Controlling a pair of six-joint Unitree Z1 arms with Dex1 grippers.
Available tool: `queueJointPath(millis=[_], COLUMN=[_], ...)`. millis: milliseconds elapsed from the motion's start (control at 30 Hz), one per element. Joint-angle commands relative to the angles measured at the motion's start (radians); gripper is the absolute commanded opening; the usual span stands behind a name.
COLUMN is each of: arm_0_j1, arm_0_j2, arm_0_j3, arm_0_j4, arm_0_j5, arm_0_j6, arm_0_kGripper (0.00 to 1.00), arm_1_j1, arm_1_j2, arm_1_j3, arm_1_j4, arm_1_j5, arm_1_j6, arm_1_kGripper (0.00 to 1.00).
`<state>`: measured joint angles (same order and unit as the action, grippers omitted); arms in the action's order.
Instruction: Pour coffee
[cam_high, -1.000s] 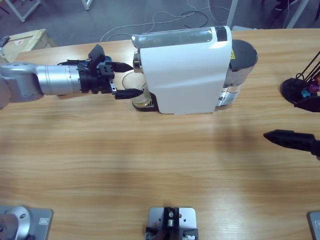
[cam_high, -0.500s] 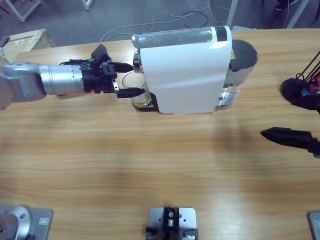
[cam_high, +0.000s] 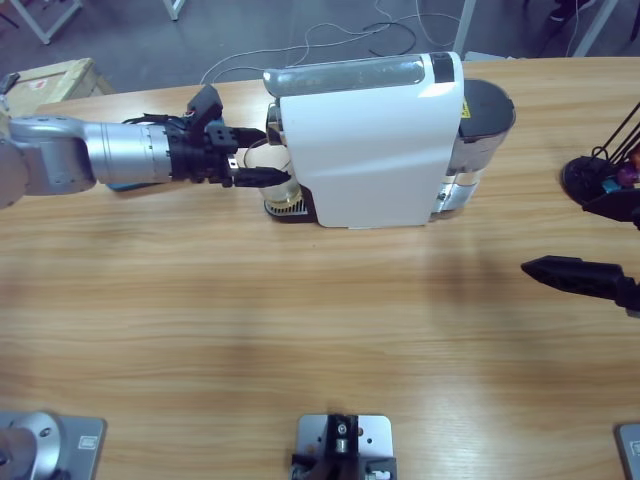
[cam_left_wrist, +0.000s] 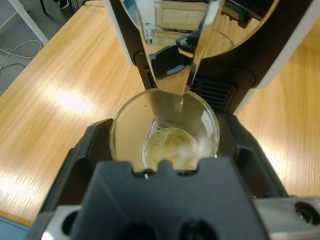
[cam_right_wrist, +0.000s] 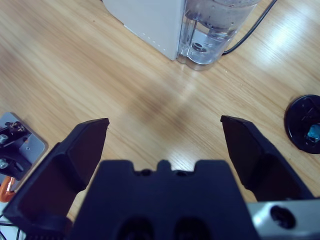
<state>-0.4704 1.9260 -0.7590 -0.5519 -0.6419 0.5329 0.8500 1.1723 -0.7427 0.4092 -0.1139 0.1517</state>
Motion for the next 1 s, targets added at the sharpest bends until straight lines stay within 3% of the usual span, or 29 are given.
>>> queueJointPath(millis=[33, 133, 267, 433, 533, 1000], arm_0_j1=[0.035, 0.062, 0.164, 0.27, 0.289, 0.304], arm_0_j2=[-0.096, -0.206, -0.263, -0.211, -0.113, 0.102], arm_0_j3=[0.088, 0.124, 0.163, 0.138, 0.121, 0.043], arm_0_j4=[0.0, 0.001, 0.0, -0.065, -0.179, -0.218], arm_0_j5=[-0.033, 0.008, 0.139, 0.407, 0.497, 0.558], arm_0_j6=[-0.011, -0.014, -0.055, -0.256, -0.346, -0.367], arm_0_kGripper=[0.0, 0.0, 0.0, 0.0, 0.0, 0.0], arm_1_j1=[0.01, 0.009, 0.009, 0.009, 0.009, 0.01], arm_1_j2=[-0.025, -0.025, -0.03, -0.027, -0.012, 0.005], arm_1_j3=[0.036, 0.034, 0.037, 0.031, 0.028, 0.046], arm_1_j4=[-0.002, -0.003, -0.002, -0.001, -0.007, -0.012], arm_1_j5=[0.003, 0.003, 0.004, 0.004, 0.003, 0.01], arm_1_j6=[-0.009, -0.009, -0.008, -0.006, -0.002, 0.004], arm_1_kGripper=[1.0, 1.0, 1.0, 1.0, 1.0, 1.0])
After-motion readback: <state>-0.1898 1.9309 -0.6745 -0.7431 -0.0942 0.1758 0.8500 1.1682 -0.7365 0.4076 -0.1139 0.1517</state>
